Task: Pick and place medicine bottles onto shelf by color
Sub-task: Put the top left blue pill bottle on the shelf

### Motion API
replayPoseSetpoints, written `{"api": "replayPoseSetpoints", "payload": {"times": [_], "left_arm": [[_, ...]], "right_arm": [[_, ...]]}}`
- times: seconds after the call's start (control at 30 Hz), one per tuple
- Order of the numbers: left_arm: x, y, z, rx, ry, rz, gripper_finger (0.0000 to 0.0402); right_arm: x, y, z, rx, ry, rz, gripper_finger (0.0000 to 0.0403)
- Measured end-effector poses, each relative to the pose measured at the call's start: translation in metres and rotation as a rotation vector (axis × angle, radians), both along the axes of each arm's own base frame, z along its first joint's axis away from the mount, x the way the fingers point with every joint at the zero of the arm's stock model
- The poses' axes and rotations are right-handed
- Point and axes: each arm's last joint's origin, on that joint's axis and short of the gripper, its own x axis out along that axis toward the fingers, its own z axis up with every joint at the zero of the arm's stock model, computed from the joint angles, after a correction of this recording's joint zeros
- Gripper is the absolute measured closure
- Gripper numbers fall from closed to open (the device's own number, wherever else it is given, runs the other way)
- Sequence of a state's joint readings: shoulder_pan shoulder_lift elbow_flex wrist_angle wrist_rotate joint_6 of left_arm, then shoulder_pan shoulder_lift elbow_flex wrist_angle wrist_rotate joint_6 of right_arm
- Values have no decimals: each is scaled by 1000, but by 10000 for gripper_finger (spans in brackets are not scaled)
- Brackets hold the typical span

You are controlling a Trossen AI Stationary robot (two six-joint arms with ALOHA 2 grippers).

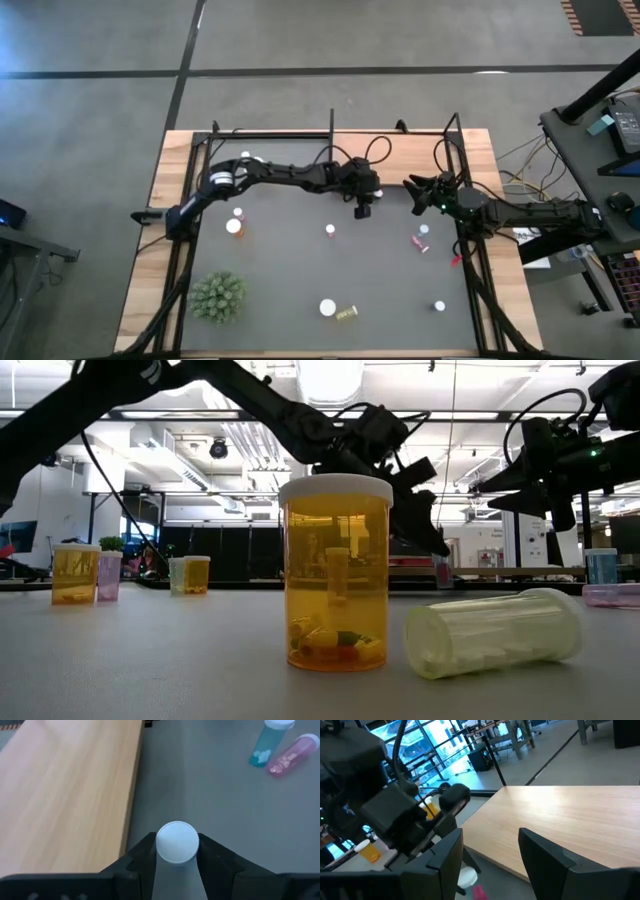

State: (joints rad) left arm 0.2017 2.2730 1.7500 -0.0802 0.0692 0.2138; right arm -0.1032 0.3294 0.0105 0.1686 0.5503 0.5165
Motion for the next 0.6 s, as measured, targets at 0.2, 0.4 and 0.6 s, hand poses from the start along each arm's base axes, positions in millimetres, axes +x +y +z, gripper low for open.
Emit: {"api": "replayPoseSetpoints", "payload": {"times": [0.2,0.4,0.6], "left_arm": [[1,-4,-10,-4,19,-7,294],[0,-4,-13,-3,20,-6,294],[0,-4,-16,2,-3,-6,261]], "right_arm": [[0,0,0,0,1,0,220],[0,0,0,0,1,0,220],[0,0,0,0,0,0,220]]}}
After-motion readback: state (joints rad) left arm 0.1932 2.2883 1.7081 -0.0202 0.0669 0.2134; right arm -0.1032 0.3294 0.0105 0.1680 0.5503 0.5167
